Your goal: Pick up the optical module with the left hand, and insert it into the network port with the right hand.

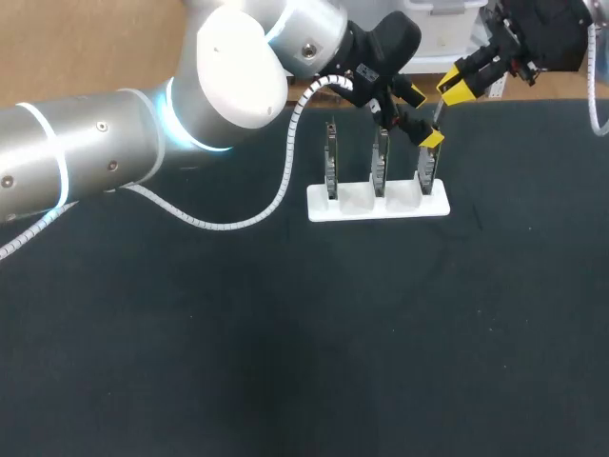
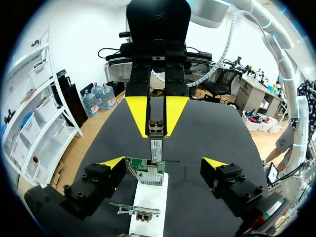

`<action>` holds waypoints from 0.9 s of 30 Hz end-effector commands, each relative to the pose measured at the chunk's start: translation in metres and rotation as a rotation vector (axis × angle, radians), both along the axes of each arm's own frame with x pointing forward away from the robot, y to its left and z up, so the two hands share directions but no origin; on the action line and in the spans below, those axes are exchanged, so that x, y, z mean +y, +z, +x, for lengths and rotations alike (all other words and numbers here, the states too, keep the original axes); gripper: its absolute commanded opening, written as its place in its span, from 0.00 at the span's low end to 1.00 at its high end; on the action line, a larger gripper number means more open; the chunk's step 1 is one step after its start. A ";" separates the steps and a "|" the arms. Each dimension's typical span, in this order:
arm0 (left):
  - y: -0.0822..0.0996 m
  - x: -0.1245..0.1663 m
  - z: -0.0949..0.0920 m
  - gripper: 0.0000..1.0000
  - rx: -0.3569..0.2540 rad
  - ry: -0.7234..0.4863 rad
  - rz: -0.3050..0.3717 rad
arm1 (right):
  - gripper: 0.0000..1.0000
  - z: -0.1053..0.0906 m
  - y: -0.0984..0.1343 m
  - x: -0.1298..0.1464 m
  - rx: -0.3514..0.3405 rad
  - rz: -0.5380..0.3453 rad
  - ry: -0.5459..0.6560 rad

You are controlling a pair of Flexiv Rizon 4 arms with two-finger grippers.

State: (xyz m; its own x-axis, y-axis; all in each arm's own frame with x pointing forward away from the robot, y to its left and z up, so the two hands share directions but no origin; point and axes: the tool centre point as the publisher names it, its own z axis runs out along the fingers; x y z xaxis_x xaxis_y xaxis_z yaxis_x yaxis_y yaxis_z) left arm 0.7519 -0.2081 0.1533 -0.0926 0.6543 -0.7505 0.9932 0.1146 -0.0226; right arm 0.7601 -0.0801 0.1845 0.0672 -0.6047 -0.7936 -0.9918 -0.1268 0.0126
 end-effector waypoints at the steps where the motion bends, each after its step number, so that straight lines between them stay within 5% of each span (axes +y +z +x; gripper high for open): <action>1: 0.000 -0.001 0.002 1.00 0.001 -0.003 0.002 | 0.00 -0.002 -0.001 0.000 -0.008 -0.006 -0.002; 27: 0.000 -0.001 0.002 1.00 0.001 -0.003 0.002 | 0.00 0.006 -0.010 0.000 -0.029 -0.065 0.013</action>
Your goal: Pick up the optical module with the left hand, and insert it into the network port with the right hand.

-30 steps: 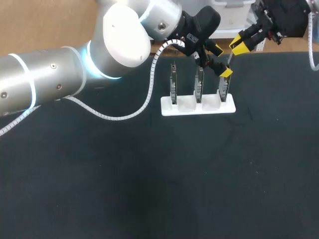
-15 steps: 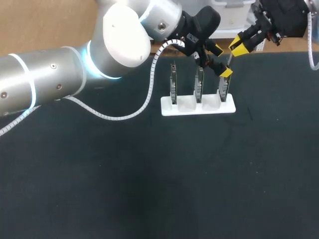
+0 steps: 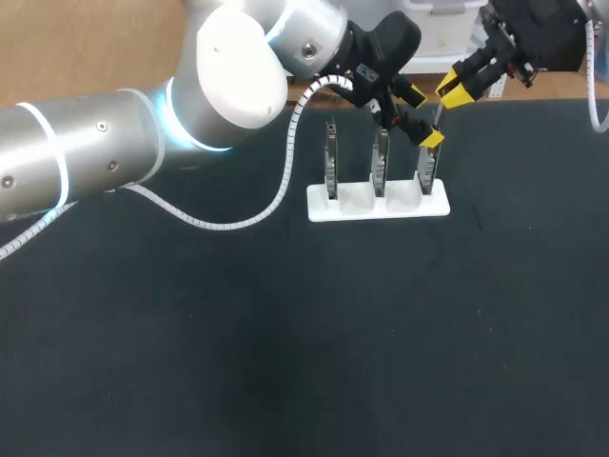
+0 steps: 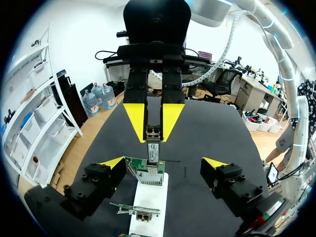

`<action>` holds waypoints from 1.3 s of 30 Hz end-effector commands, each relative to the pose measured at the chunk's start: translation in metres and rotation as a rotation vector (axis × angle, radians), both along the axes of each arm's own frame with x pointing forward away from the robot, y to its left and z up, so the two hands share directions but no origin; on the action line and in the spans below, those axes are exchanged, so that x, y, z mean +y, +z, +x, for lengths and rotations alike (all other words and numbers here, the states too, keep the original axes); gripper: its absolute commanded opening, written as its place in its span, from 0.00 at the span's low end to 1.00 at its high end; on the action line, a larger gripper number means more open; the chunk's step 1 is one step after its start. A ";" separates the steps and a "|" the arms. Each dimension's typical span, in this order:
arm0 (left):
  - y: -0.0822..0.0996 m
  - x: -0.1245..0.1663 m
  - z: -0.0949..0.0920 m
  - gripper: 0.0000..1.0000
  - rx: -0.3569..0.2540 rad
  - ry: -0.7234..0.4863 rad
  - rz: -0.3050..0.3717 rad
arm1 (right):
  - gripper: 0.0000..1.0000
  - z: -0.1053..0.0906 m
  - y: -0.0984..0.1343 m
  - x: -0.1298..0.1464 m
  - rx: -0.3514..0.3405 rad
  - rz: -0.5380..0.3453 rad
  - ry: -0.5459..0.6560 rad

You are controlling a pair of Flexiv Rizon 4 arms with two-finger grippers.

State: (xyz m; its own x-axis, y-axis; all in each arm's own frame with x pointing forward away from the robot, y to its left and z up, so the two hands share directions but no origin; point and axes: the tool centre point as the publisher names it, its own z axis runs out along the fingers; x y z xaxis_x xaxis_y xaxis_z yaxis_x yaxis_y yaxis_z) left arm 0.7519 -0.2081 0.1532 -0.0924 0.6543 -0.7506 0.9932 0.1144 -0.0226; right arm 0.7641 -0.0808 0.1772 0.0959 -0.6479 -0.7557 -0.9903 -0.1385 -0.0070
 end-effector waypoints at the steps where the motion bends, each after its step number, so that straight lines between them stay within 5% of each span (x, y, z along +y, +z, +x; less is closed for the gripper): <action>1: 0.000 -0.001 0.002 1.00 0.001 -0.003 0.002 | 0.00 0.002 -0.003 0.001 -0.003 -0.010 0.001; 39: 0.000 -0.001 0.002 1.00 0.001 -0.003 0.002 | 0.00 0.004 -0.005 0.004 -0.011 -0.033 -0.009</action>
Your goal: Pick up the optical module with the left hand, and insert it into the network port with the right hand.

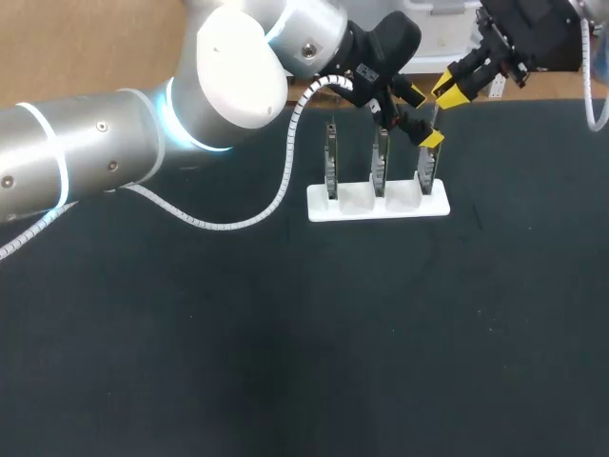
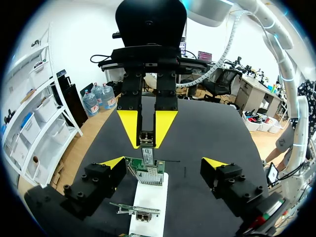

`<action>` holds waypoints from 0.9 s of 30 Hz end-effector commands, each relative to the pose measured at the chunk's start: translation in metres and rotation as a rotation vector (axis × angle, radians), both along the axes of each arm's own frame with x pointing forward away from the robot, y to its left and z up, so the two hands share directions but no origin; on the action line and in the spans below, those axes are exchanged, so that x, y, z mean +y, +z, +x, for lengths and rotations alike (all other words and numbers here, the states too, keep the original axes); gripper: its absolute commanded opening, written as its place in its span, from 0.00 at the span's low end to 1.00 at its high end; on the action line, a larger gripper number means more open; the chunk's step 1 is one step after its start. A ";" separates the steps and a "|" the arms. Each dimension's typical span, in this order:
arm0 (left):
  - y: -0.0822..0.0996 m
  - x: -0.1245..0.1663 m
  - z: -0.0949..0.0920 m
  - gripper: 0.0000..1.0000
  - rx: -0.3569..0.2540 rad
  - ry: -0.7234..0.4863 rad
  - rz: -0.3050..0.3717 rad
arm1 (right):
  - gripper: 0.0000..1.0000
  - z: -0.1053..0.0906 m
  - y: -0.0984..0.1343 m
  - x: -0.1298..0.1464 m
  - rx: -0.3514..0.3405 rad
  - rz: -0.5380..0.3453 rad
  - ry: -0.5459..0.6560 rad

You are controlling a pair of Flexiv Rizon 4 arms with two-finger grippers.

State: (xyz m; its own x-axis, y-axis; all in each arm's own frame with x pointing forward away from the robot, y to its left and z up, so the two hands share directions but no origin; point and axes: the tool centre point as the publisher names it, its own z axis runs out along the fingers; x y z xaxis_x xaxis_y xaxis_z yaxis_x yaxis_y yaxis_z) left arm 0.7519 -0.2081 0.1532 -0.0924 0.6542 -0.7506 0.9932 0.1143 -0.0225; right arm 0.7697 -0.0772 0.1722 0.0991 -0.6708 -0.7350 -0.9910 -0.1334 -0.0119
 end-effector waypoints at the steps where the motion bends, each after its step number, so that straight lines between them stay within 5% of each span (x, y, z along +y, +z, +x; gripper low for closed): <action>1: 0.000 -0.001 0.002 1.00 0.001 -0.003 0.002 | 0.00 -0.001 0.000 0.001 -0.002 -0.004 -0.005; 27: 0.000 -0.001 0.002 1.00 0.001 -0.003 0.002 | 0.00 -0.006 0.001 -0.002 -0.005 -0.011 -0.032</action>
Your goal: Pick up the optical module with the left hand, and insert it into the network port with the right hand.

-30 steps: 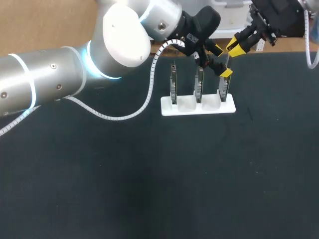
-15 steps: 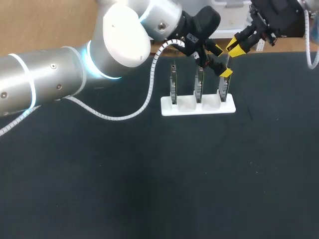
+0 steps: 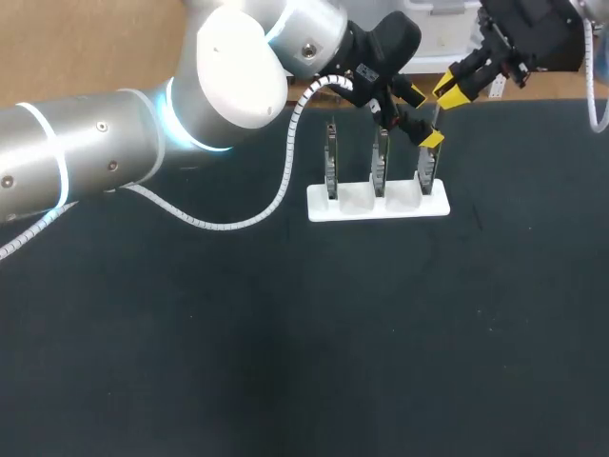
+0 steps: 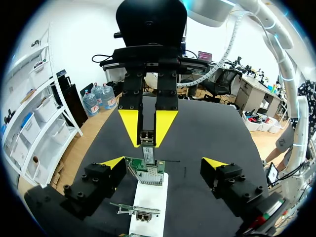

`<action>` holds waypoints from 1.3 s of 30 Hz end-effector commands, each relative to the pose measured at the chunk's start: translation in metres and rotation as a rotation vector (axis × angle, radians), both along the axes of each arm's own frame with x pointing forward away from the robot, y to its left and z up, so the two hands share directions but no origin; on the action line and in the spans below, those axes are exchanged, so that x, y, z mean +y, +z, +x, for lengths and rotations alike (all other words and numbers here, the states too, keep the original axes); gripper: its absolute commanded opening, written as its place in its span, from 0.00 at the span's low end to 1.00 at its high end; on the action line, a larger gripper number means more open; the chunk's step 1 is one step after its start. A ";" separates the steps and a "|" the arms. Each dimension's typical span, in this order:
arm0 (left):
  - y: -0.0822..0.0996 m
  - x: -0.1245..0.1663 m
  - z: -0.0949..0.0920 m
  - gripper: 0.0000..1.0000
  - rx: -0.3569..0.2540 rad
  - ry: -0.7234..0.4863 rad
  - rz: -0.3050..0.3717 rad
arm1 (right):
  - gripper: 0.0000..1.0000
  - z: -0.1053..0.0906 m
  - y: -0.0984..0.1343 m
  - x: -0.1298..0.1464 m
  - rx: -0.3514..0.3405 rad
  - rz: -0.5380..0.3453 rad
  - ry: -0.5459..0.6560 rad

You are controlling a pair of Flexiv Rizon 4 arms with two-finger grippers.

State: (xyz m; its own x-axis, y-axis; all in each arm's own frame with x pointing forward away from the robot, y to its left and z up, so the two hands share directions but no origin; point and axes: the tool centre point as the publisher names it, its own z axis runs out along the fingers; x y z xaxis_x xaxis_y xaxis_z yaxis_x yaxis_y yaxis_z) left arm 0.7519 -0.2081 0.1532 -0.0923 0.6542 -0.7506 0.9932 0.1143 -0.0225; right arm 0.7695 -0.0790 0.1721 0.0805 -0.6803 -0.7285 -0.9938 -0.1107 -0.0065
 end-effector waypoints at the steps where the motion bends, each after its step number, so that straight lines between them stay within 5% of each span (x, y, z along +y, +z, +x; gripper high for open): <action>1: 0.000 -0.001 0.002 1.00 0.001 -0.003 0.002 | 0.00 -0.006 0.001 -0.001 -0.009 -0.002 -0.009; 39: 0.000 -0.001 0.002 1.00 0.001 -0.003 0.002 | 0.00 -0.006 -0.020 0.003 0.003 -0.041 -0.054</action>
State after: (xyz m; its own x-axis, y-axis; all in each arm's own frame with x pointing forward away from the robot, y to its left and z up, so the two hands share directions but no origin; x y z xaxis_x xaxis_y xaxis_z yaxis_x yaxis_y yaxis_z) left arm 0.7520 -0.2081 0.1532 -0.0923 0.6542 -0.7507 0.9932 0.1143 -0.0225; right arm 0.7649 -0.0771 0.1544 0.0419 -0.7096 -0.7033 -0.9981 -0.0622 0.0032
